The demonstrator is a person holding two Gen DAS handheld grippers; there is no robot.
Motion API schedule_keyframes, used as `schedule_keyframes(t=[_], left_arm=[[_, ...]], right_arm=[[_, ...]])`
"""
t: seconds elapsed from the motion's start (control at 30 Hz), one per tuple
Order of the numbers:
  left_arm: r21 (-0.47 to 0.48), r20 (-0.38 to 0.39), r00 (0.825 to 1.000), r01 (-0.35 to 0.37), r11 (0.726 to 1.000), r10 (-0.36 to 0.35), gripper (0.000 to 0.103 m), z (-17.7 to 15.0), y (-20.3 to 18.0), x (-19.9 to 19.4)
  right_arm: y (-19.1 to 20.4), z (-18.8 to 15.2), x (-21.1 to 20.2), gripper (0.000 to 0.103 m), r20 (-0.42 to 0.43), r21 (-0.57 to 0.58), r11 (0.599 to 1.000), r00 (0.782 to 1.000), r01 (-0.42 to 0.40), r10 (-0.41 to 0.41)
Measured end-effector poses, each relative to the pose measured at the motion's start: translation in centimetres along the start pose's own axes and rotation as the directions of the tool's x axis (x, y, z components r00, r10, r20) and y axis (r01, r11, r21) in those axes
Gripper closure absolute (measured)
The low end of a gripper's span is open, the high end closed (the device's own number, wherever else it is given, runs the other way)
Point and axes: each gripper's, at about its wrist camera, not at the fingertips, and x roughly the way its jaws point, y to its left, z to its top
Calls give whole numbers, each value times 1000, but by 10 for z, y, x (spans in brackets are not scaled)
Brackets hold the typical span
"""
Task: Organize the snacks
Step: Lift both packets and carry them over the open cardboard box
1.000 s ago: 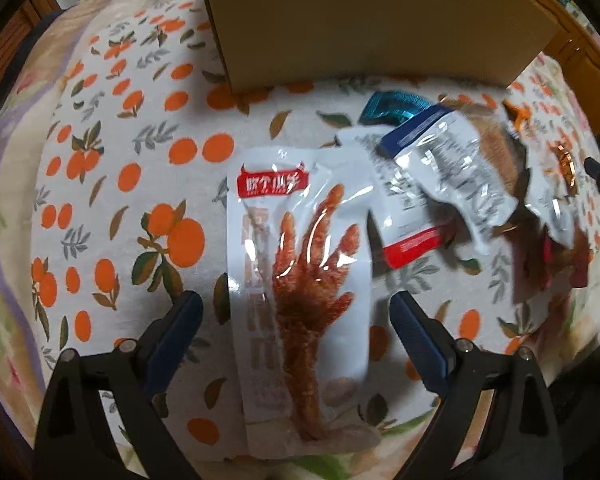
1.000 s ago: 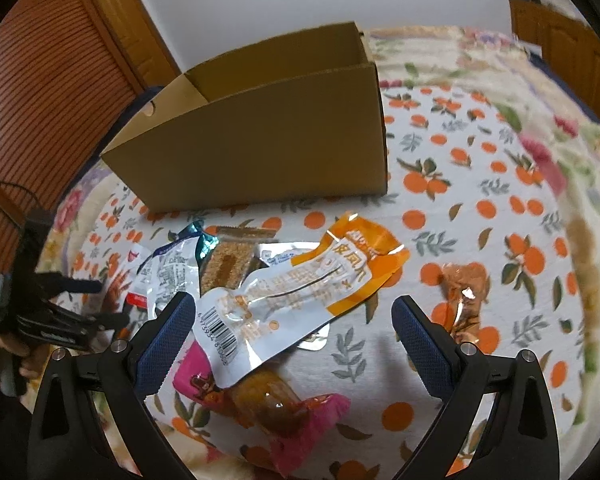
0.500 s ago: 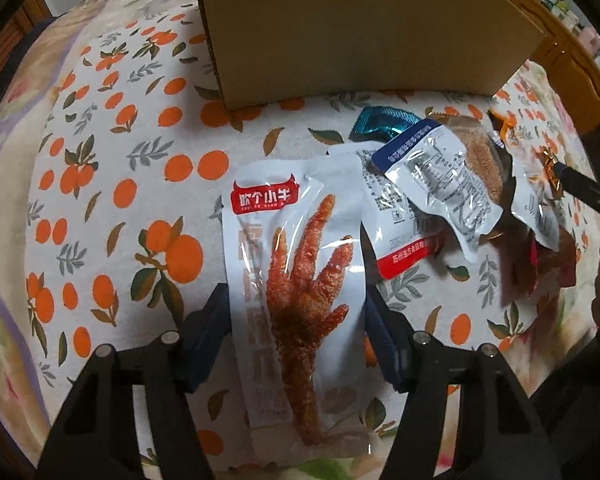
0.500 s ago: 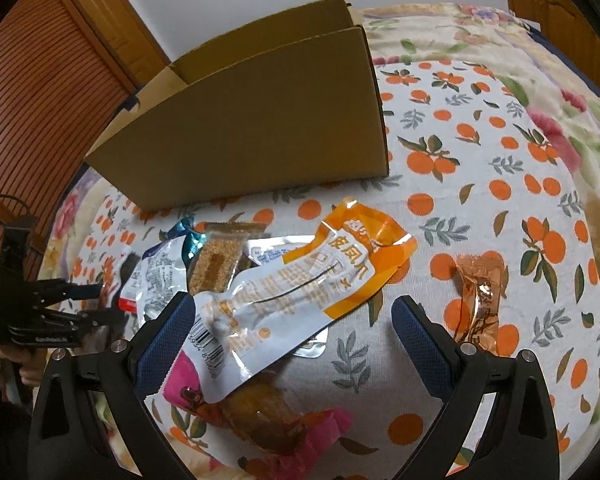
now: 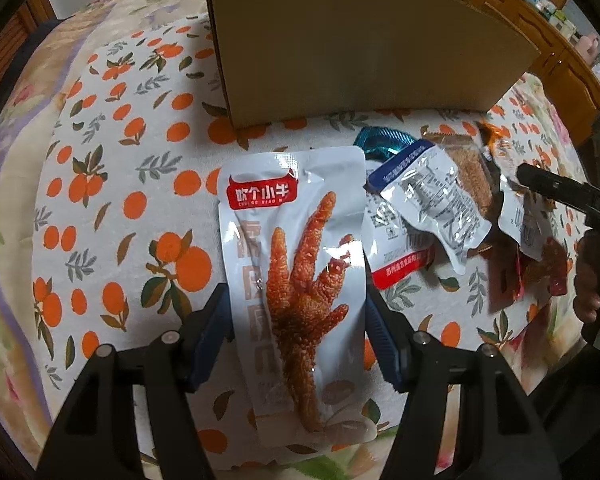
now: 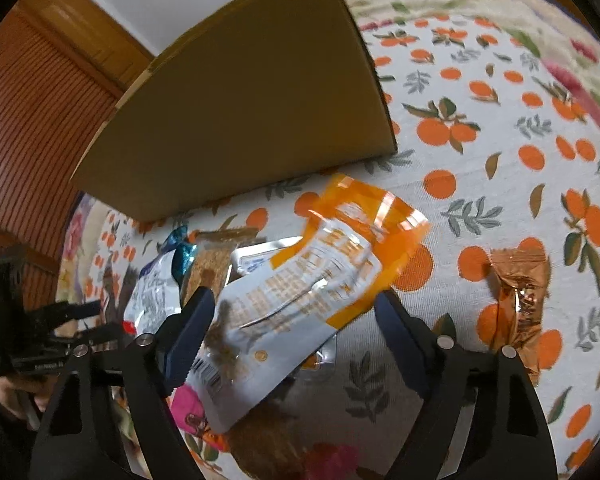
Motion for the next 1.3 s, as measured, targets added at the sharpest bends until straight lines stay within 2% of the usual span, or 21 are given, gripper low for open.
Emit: schedule_keyframes(t=[0.1, 0.23, 0.33, 0.43, 0.57, 0.63, 0.73, 0.8, 0.83, 0.9, 1.03, 1.3], left_arm=[[9, 27, 1000, 1, 1000, -1, 39, 1, 1, -7], [9, 27, 1000, -4, 1000, 3, 39, 2, 0, -8], [-1, 23, 1000, 3, 1000, -3, 39, 3, 0, -8], [-2, 31, 1000, -3, 1000, 3, 39, 3, 1, -9], [3, 27, 1000, -8, 1000, 8, 39, 3, 0, -8], [7, 23, 1000, -9, 1000, 9, 39, 3, -1, -7], [14, 25, 1000, -9, 1000, 9, 39, 4, -4, -8], [18, 26, 1000, -9, 1000, 9, 39, 3, -5, -8], [19, 27, 1000, -10, 1000, 9, 39, 3, -5, -9], [19, 29, 1000, -9, 1000, 8, 39, 3, -4, -9], [13, 40, 999, -4, 1000, 3, 39, 4, -3, -13], [22, 55, 998, 6, 1000, -8, 39, 2, -3, -19]], right_arm=[[-1, 4, 0, 21, -1, 12, 1000, 1000, 2, -2], [9, 4, 3, 23, -18, -44, 997, 997, 69, -70], [11, 5, 4, 33, -31, -44, 996, 997, 71, -73], [9, 7, 3, 39, -52, -15, 997, 996, 73, -74], [8, 8, 3, 38, -75, 1, 997, 994, 82, -82], [11, 11, 6, 31, -78, -7, 995, 992, 96, -97], [27, 15, 16, 28, -78, -63, 986, 984, 156, -160], [32, 14, 19, 31, -65, -91, 978, 979, 189, -195], [33, 13, 19, 38, -60, -99, 976, 978, 194, -200], [31, 12, 18, 44, -66, -90, 981, 982, 169, -175], [27, 9, 17, 49, -64, -66, 987, 986, 148, -152], [23, 6, -6, 53, -54, -39, 995, 994, 95, -97]])
